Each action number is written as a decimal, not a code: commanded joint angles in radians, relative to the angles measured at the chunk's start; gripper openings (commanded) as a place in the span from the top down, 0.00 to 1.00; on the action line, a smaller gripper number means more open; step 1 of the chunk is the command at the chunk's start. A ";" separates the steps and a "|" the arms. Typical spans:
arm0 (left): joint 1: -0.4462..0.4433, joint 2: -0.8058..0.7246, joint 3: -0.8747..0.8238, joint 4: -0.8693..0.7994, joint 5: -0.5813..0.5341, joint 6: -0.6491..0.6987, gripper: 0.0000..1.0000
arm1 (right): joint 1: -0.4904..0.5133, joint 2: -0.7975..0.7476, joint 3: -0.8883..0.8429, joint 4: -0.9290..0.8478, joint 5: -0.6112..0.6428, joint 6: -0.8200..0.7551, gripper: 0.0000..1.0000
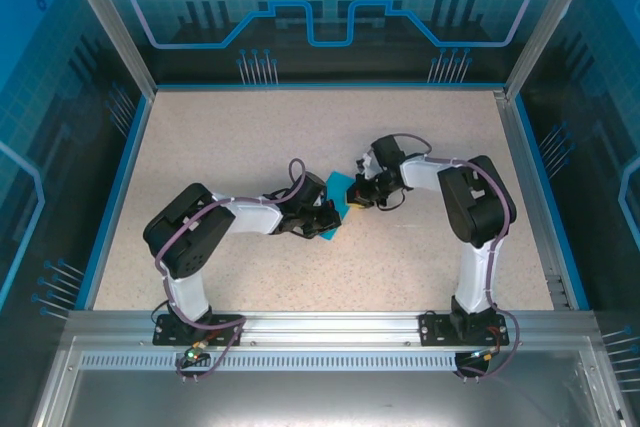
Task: Fold a paper plane with a square sheet of paper (pick it up from the middle)
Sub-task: First fold in half a square sheet of paper at the center of the table.
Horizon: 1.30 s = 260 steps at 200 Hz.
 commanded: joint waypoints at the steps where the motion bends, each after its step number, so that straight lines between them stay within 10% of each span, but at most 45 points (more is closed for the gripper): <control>1: -0.006 0.025 -0.061 -0.186 -0.003 -0.008 1.00 | -0.072 0.038 0.054 -0.012 0.172 -0.018 1.00; 121: -0.006 0.032 -0.041 -0.178 0.007 0.001 1.00 | -0.010 -0.158 -0.022 0.041 0.112 -0.022 1.00; 260: -0.004 -0.040 0.087 -0.166 0.054 0.091 0.91 | 0.045 0.010 -0.049 -0.009 0.128 0.001 1.00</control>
